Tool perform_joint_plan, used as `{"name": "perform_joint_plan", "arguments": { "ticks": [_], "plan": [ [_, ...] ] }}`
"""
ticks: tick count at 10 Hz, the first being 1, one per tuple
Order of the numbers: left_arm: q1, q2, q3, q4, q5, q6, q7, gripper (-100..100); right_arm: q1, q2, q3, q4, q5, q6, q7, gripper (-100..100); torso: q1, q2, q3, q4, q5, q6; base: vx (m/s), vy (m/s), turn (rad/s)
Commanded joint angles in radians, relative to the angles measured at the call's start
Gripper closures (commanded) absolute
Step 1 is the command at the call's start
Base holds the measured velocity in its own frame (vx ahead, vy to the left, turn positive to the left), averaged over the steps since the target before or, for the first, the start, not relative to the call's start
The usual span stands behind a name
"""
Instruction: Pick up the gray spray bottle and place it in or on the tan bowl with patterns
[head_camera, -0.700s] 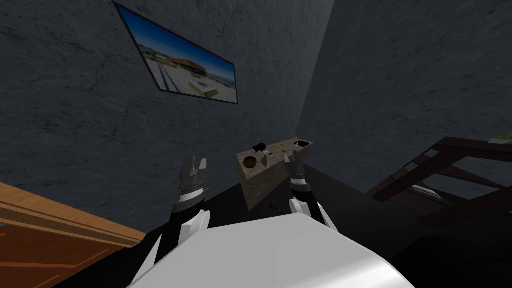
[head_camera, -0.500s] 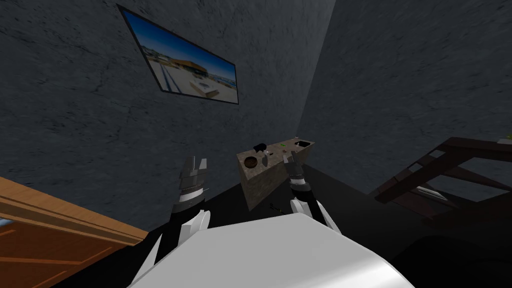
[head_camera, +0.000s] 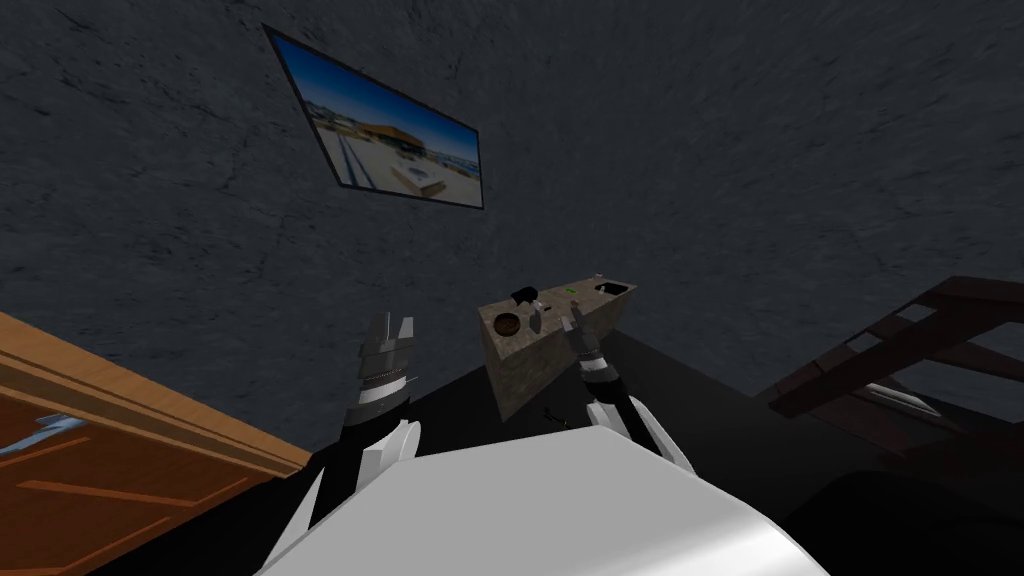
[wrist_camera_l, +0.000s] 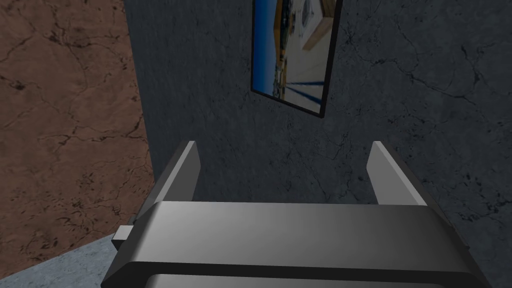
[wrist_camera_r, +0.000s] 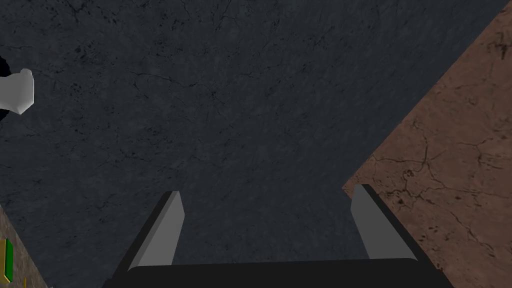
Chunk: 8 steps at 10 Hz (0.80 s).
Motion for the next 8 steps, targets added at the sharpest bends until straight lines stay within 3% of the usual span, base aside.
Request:
{"name": "perform_joint_plan", "arguments": {
  "ticks": [1, 8],
  "plan": [
    [0.0, 0.0, 0.0, 0.0, 0.0, 0.0, 0.0, 0, 0.001, -0.04, 0.001, 0.025, 0.014, 0.024, -0.002, -100, 0.0, 0.0, 0.0, 0.0, 0.0, 0.0, 0.004, 0.07, 0.076],
    [0.0, 0.0, 0.0, 0.0, 0.0, 0.0, 0.0, 0, 0.0, -0.205, 0.001, 0.109, 0.077, 0.144, -0.016, -100, 0.0, 0.0, 0.0, 0.0, 0.0, 0.0, 0.004, 0.057, 0.071]
  ]
}}
